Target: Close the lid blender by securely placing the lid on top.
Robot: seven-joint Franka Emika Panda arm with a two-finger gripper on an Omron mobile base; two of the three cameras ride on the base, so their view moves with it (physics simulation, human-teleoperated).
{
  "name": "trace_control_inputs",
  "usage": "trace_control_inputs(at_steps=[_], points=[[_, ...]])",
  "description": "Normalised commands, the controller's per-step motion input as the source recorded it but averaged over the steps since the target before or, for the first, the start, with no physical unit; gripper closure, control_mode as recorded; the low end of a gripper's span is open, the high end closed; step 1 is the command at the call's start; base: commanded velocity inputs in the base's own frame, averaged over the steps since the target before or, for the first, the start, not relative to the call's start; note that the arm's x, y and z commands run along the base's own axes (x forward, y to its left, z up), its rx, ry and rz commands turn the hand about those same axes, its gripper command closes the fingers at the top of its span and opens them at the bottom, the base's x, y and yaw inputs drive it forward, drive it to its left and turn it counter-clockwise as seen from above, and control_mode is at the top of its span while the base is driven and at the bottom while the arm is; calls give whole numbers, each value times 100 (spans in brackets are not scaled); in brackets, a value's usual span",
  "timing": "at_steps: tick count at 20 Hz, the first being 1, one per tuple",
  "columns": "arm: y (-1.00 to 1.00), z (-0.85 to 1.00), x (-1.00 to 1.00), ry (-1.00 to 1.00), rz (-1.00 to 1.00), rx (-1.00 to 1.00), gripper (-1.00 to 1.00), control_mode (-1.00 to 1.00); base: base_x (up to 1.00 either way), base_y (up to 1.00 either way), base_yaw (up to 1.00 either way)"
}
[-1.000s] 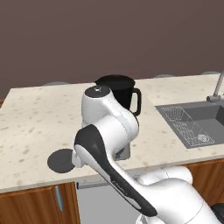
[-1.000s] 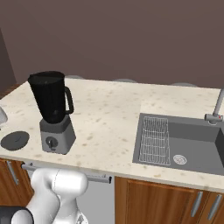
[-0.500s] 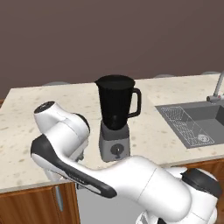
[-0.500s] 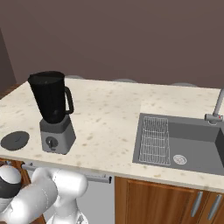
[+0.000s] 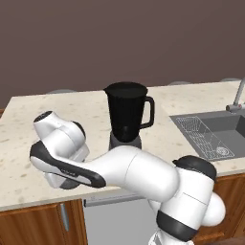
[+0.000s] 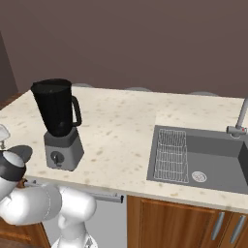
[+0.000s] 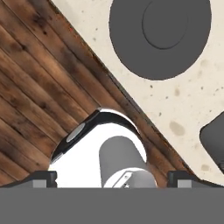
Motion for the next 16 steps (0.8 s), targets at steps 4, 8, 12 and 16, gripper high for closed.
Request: trace_control_inputs(at_steps=[4, 8, 12, 16], points=[[-11, -32, 48, -1, 5, 0, -100, -100, 0, 0, 0], [-7, -29, 37, 0, 4, 0, -100, -100, 0, 0, 0], [1, -16, 33, 0, 0, 0, -100, -100, 0, 0, 0], [0, -7, 30, 1, 0, 0, -100, -100, 0, 0, 0]])
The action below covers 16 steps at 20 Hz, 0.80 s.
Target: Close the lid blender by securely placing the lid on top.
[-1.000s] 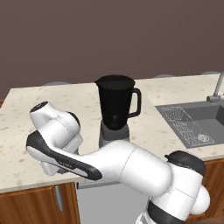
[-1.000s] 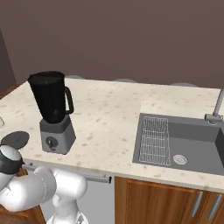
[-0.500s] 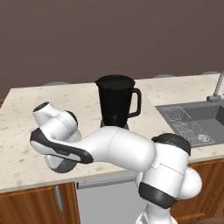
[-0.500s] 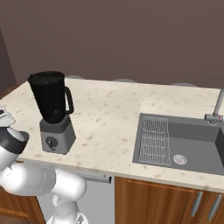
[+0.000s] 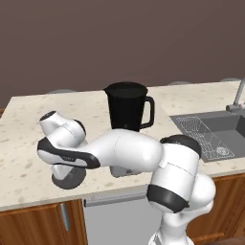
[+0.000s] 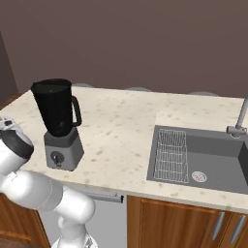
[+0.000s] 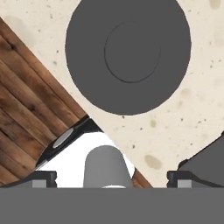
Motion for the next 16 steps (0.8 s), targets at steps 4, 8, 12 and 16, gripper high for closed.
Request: trace_control_inputs(at_steps=[4, 8, 12, 16], points=[[0, -26, 23, 0, 0, 0, -100, -100, 0, 0, 0], [0, -31, 7, -3, 0, 0, -100, -100, 0, 0, 0], [1, -24, 1, -6, 0, 4, -100, -100, 0, 0, 0], [5, -5, 6, -2, 0, 5, -100, -100, 0, 0, 0]])
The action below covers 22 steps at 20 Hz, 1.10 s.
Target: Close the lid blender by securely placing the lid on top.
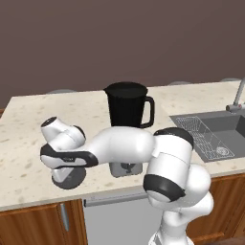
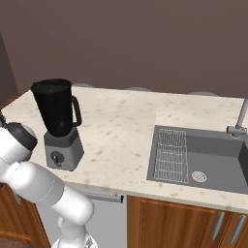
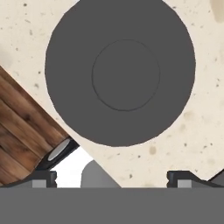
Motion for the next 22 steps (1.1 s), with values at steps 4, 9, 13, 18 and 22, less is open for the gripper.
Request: trace_control_inputs(at_steps=[4, 9, 13, 18, 22], points=[[3, 0, 7, 0, 0, 4, -100, -100, 0, 0, 0], [2, -3, 11, 0, 0, 3, -100, -100, 0, 0, 0], [3, -15, 6, -1, 0, 1, -100, -100, 0, 0, 0], [8, -20, 7, -4, 0, 2, -100, -100, 0, 0, 0], [3, -31, 1, -5, 0, 2, -100, -100, 0, 0, 0]])
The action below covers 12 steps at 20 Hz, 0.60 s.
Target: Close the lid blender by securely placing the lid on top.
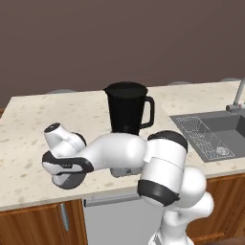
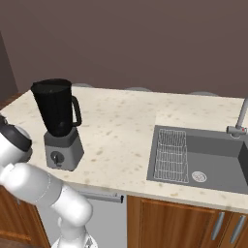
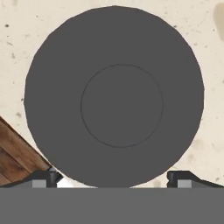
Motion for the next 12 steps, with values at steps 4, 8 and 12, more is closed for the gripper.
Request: trace_control_inputs(at_steps=[4, 8, 12], points=[[0, -13, 6, -3, 0, 3, -100, -100, 0, 0, 0], [1, -1, 16, -2, 0, 4, -100, -100, 0, 0, 0], [7, 0, 20, 0, 0, 5, -100, -100, 0, 0, 0]])
